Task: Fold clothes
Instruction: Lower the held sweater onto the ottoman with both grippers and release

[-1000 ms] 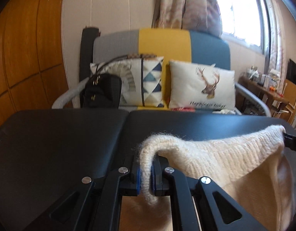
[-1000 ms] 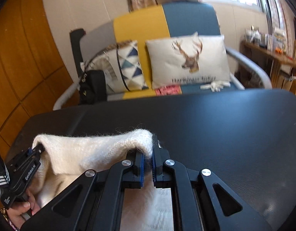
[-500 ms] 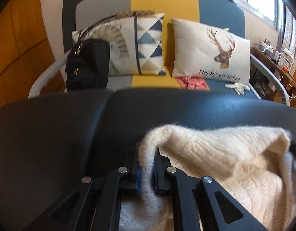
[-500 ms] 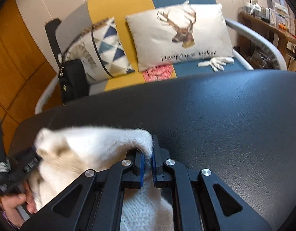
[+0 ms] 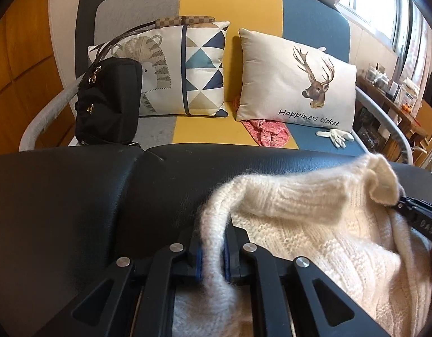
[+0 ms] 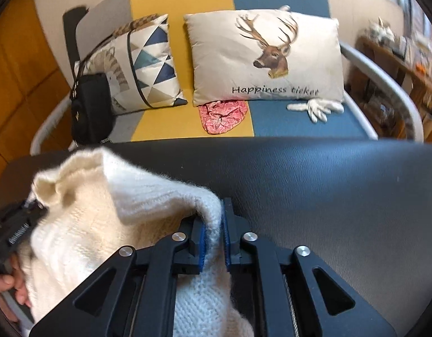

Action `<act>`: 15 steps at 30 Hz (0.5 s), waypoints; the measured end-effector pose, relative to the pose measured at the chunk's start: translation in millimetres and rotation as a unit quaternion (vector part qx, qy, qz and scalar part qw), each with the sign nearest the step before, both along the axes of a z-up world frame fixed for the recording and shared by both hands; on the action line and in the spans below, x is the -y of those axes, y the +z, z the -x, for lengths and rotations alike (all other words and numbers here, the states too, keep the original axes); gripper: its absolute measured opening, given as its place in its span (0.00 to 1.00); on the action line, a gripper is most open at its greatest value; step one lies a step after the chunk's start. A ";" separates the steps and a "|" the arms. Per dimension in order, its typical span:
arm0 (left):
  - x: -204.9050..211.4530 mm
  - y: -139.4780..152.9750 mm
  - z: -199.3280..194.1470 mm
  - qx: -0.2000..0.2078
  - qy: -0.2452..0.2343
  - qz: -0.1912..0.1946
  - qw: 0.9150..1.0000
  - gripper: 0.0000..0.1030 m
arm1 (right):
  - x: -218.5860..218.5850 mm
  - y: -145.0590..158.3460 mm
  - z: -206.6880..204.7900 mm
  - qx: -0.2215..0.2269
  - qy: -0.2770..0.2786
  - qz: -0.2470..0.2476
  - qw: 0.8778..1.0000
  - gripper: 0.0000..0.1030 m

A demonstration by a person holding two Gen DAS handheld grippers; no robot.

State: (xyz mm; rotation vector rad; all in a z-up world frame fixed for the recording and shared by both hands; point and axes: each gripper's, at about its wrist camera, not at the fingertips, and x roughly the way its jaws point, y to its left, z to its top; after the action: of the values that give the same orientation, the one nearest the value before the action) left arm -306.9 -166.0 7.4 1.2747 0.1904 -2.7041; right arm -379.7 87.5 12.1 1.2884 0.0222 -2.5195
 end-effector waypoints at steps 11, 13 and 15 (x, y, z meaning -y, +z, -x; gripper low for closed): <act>-18.5 16.7 -11.2 0.028 -0.012 0.034 0.999 0.18 | -61.3 38.8 -64.0 -0.012 -0.044 0.090 0.995 0.50; -25.5 27.5 -26.1 0.020 -0.025 0.017 0.999 0.18 | -74.6 47.8 -93.5 -0.023 -0.046 0.104 0.993 0.50; -39.2 34.8 -45.1 0.012 -0.037 0.035 0.999 0.18 | -85.0 57.9 -119.9 -0.038 -0.057 0.107 0.992 0.50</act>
State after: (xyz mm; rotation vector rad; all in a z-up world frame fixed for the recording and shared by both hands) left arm -261.7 -126.7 42.2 1.3197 0.0463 -2.7289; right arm -259.8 172.5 70.0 1.1393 -0.3043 -2.5804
